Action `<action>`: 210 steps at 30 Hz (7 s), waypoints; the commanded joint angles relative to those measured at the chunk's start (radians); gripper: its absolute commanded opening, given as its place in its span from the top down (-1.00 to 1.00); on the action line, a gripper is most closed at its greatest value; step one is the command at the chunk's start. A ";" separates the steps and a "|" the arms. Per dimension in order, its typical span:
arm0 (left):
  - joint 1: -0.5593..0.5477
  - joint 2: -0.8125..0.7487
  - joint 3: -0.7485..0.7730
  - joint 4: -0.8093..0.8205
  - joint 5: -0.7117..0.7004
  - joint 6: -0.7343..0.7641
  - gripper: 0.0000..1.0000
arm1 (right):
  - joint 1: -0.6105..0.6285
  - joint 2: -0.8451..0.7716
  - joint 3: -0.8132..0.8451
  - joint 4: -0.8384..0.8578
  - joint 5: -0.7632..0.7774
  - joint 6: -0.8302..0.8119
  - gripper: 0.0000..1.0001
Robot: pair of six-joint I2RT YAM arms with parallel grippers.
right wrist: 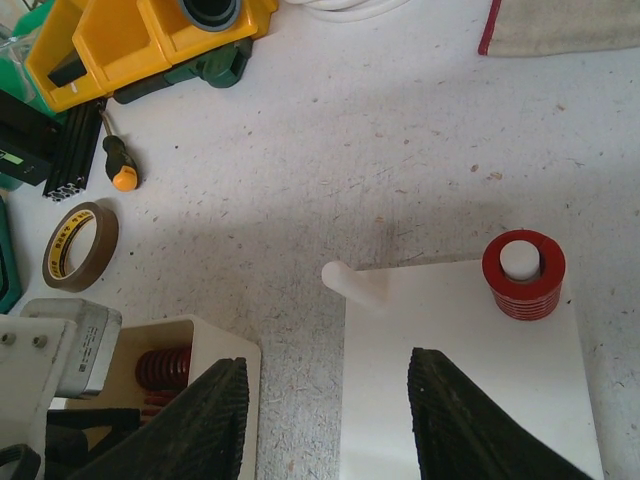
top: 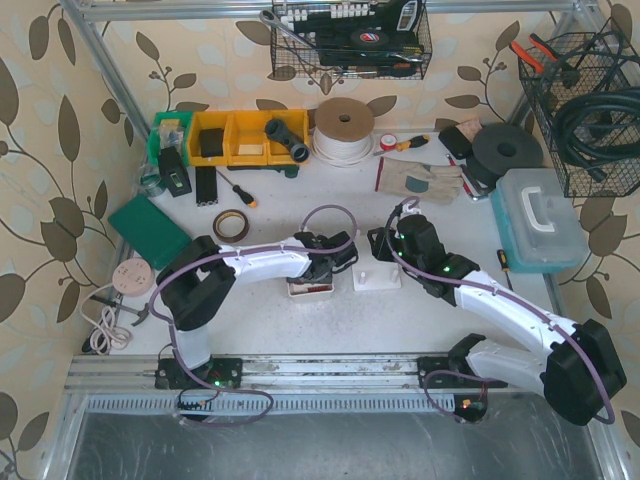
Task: Install the large spring
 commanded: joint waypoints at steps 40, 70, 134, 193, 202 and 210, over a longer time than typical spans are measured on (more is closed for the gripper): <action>0.104 -0.208 -0.084 0.174 0.218 0.083 1.00 | -0.004 -0.007 0.049 0.014 -0.057 -0.035 0.14; 0.183 -0.160 -0.072 0.150 0.451 0.018 1.00 | -0.037 0.114 0.108 -0.021 -0.335 0.038 0.39; 0.168 0.058 0.128 -0.086 0.301 0.068 0.16 | -0.040 0.014 0.185 -0.235 -0.239 -0.023 0.41; 0.585 -0.885 -0.488 0.035 0.468 -0.063 -0.45 | 0.366 0.931 0.968 -0.887 -0.154 -0.790 0.33; 0.658 -0.883 -0.497 0.061 0.507 -0.046 -0.45 | 0.366 0.989 0.974 -0.840 -0.086 -0.818 0.27; 0.672 -0.882 -0.504 0.068 0.511 -0.045 -0.45 | 0.357 1.005 0.965 -0.765 0.005 -0.809 0.23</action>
